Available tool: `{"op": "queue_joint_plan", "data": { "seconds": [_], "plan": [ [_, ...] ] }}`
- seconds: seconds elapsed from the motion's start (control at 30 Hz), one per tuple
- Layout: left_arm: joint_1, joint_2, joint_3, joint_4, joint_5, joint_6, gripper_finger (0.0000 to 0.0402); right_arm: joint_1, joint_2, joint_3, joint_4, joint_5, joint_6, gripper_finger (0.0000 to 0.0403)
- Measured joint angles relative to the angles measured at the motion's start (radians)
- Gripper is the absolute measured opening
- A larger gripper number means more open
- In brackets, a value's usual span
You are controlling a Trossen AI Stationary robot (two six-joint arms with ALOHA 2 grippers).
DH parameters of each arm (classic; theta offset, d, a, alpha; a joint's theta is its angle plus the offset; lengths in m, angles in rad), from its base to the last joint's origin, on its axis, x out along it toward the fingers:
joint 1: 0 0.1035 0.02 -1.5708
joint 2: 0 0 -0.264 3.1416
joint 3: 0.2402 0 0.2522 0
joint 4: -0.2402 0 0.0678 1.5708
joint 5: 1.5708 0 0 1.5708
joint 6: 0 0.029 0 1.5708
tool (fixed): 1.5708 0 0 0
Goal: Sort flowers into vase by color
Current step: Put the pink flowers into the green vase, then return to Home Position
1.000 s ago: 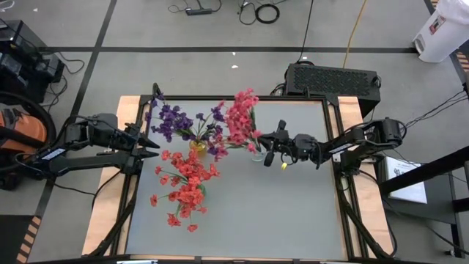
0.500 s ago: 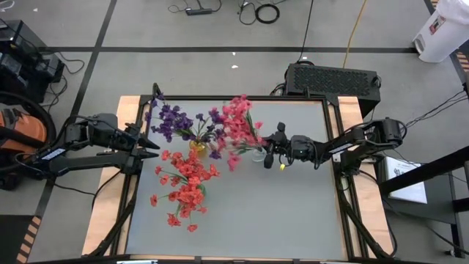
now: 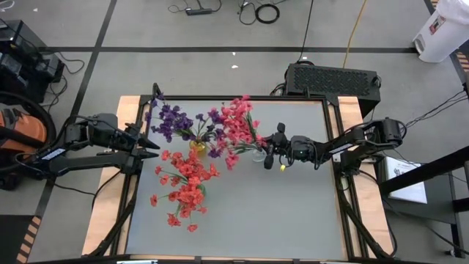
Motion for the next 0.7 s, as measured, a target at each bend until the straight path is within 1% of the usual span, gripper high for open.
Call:
{"op": "queue_joint_plan", "data": {
  "seconds": [0.2, 0.43, 0.7],
  "plan": [
    [0.0, 0.0, 0.0, 0.0, 0.0, 0.0, 0.0141, 0.009, -0.015, -0.001, -0.006, 0.002, -0.053, 0.0066],
    [0.0, 0.0, 0.0, -0.033, 0.0, -0.005, 0.0141, 0.034, -0.108, -0.002, -0.019, 0.008, -0.106, 0.0129],
    [0.0, 0.0, 0.0, -0.053, 0.0, -0.025, 0.0141, 0.039, -0.277, -0.002, -0.248, 0.008, -0.12, 0.0171]
  ]
}}
